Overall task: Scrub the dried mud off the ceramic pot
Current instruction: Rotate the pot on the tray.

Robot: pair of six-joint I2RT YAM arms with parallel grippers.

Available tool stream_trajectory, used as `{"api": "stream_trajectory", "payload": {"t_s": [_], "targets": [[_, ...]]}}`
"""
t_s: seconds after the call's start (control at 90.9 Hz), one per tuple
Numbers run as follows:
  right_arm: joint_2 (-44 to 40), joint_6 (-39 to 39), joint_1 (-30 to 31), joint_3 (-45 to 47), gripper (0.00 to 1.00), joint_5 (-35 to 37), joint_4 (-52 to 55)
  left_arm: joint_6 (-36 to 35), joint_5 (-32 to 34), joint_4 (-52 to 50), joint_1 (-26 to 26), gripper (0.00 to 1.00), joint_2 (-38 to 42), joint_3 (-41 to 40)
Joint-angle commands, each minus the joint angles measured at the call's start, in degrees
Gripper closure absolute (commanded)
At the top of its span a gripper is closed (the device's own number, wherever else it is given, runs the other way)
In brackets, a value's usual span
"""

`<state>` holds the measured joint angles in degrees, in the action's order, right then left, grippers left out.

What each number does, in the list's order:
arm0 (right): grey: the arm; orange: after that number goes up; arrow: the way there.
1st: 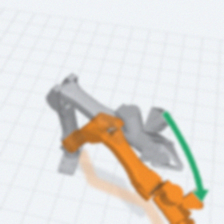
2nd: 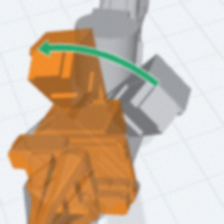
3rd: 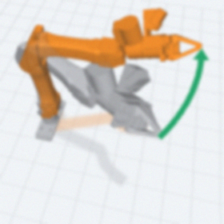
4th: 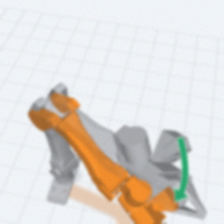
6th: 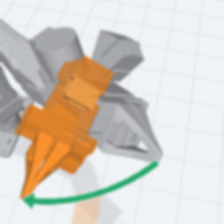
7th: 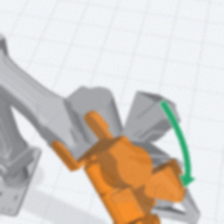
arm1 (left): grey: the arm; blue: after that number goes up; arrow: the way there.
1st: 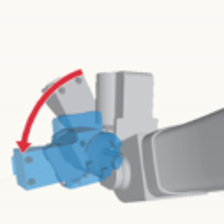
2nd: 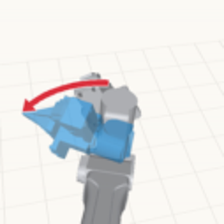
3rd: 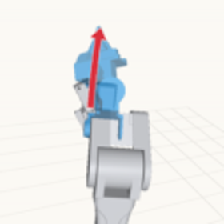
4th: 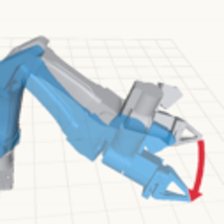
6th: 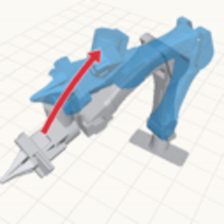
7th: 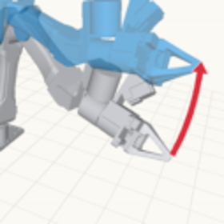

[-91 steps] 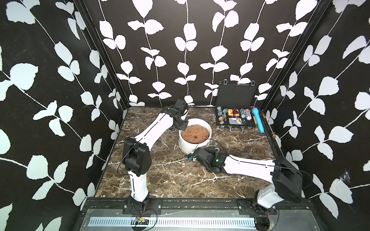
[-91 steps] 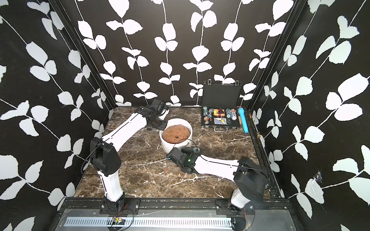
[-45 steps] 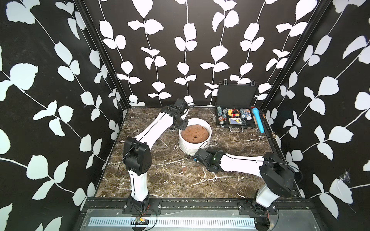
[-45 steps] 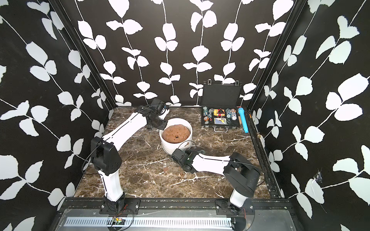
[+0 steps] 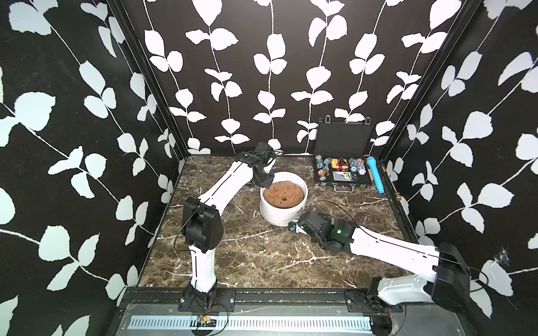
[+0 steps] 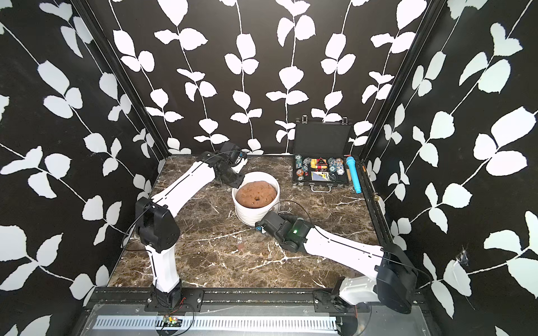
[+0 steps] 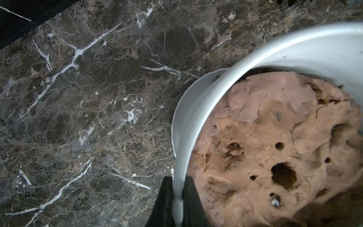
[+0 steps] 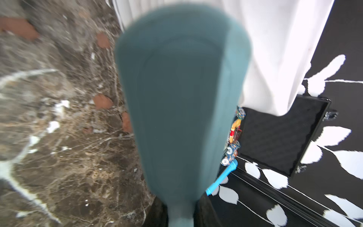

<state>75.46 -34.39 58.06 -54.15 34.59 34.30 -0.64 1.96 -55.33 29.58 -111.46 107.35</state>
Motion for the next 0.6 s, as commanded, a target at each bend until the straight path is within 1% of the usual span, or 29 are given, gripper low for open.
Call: {"api": "stream_trajectory", "payload": {"t_s": [0.0,0.121,0.22,0.308,0.363,0.473,0.517,0.594], "targets": [[-1.4,1.0,-0.4,-0.4,1.00,-5.4,1.5,-2.0,0.0,-2.3,0.3,0.89,-0.7,2.6],[-3.2,1.5,-1.2,-0.3,1.00,-10.7,2.1,-2.0,1.2,-3.5,0.3,0.81,-0.4,5.7],[-4.7,2.6,-2.4,-0.2,1.00,-15.4,2.4,-1.7,2.1,-5.3,0.3,0.70,-0.3,9.6],[-5.6,3.2,-3.1,0.3,1.00,-17.2,1.9,-0.5,2.8,-7.3,0.3,0.59,0.3,13.0],[-5.6,3.3,-3.5,0.3,1.00,-17.1,2.0,1.2,3.2,-8.4,0.3,0.54,1.0,14.2],[-5.4,3.2,-4.3,0.0,1.00,-16.4,1.9,8.6,4.2,-9.2,0.3,0.49,4.1,11.6],[-5.5,3.1,-4.6,-0.2,1.00,-16.3,1.9,13.3,4.9,-9.6,0.4,0.46,5.9,9.7],[-6.0,3.4,-5.3,-0.3,1.00,-15.8,1.6,22.3,6.1,-8.4,1.0,0.45,10.2,3.8]]}}
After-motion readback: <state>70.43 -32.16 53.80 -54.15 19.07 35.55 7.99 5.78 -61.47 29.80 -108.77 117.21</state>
